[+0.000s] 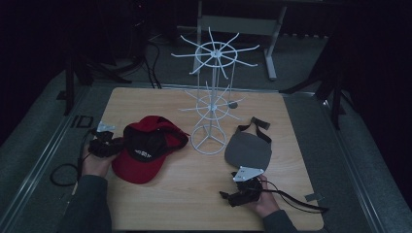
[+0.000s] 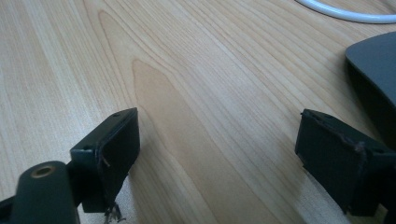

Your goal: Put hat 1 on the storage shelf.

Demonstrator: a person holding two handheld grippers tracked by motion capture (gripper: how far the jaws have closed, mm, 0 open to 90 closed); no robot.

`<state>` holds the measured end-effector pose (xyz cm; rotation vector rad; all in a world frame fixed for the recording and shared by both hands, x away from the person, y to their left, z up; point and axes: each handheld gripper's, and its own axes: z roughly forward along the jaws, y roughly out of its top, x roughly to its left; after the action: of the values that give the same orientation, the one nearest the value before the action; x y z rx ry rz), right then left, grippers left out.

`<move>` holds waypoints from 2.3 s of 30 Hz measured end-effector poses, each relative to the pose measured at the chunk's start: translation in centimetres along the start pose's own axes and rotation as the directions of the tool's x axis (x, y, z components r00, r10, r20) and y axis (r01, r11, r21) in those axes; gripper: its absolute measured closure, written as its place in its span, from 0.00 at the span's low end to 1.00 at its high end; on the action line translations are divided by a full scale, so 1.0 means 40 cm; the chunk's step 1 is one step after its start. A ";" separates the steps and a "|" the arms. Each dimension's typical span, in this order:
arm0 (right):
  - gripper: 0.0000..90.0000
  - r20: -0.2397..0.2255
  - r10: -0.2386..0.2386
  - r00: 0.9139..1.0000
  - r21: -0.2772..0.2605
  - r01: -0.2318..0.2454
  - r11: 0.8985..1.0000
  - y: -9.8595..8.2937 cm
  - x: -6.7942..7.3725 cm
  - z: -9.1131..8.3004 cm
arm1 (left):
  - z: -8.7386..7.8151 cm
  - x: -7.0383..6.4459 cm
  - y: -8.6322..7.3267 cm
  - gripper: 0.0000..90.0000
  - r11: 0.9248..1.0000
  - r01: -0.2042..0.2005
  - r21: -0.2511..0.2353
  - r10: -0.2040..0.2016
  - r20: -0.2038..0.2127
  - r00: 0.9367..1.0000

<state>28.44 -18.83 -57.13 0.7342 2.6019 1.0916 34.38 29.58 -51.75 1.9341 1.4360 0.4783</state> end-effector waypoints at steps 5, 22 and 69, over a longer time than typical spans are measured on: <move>0.15 0.001 -0.001 1.000 -0.001 0.001 1.000 0.000 0.000 0.000 | -0.041 -0.006 -0.054 0.65 1.000 0.015 0.021 -0.017 0.067 0.998; 0.15 0.001 0.000 1.000 -0.001 0.000 1.000 0.000 0.000 0.000 | -0.026 -0.087 -0.130 0.57 0.989 -0.065 0.134 0.028 0.259 0.966; 0.15 0.001 -0.001 1.000 -0.001 0.001 1.000 0.000 -0.001 0.000 | -0.077 -0.102 -0.124 0.95 0.991 -0.123 -0.055 0.131 0.187 0.974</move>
<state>28.45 -18.85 -57.15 0.7335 2.6008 1.0914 27.62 27.49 -52.64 1.9869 1.1772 0.3673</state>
